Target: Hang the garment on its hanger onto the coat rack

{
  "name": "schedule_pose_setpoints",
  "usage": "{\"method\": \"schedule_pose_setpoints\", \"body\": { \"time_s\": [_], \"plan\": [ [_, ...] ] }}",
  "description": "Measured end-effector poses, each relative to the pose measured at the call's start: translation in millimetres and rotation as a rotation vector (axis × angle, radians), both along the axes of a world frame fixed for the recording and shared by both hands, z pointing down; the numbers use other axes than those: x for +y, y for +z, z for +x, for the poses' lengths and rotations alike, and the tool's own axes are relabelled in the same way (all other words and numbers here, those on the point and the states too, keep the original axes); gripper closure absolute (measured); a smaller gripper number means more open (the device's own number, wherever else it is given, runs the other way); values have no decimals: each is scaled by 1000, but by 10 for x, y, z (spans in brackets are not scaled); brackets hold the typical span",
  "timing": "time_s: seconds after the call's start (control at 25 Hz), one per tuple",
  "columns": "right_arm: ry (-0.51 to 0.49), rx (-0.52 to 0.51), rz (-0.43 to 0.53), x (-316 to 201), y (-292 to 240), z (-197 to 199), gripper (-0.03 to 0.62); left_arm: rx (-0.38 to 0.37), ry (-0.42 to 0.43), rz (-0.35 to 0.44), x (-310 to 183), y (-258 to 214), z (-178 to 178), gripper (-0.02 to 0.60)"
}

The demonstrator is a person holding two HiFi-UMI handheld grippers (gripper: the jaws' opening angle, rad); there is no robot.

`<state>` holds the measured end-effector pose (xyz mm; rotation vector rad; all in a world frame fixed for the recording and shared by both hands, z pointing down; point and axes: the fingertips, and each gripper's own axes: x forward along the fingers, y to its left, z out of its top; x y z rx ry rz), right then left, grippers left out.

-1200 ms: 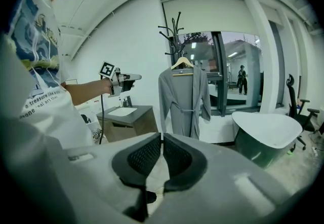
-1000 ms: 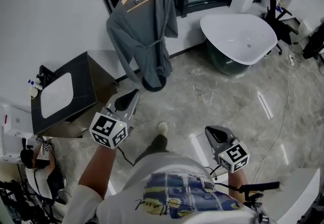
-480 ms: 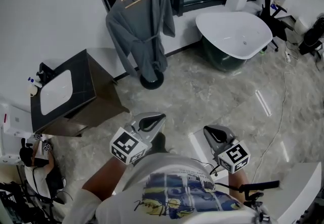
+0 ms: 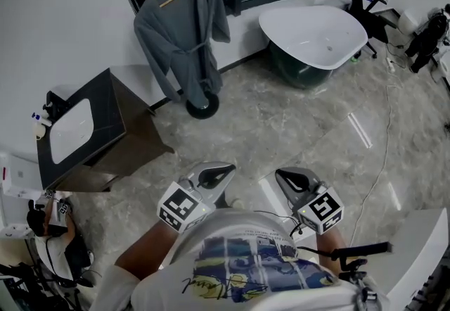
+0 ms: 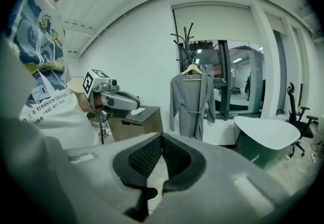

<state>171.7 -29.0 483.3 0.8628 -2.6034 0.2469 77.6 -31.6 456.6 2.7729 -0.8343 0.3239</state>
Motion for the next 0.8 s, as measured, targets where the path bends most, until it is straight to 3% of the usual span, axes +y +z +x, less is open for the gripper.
{"method": "schedule_pose_setpoints", "body": {
  "time_s": [0.8],
  "plan": [
    [-51,22,44,136,-68,-194,592,4,10,-12,187,123,-19,580]
  ]
}}
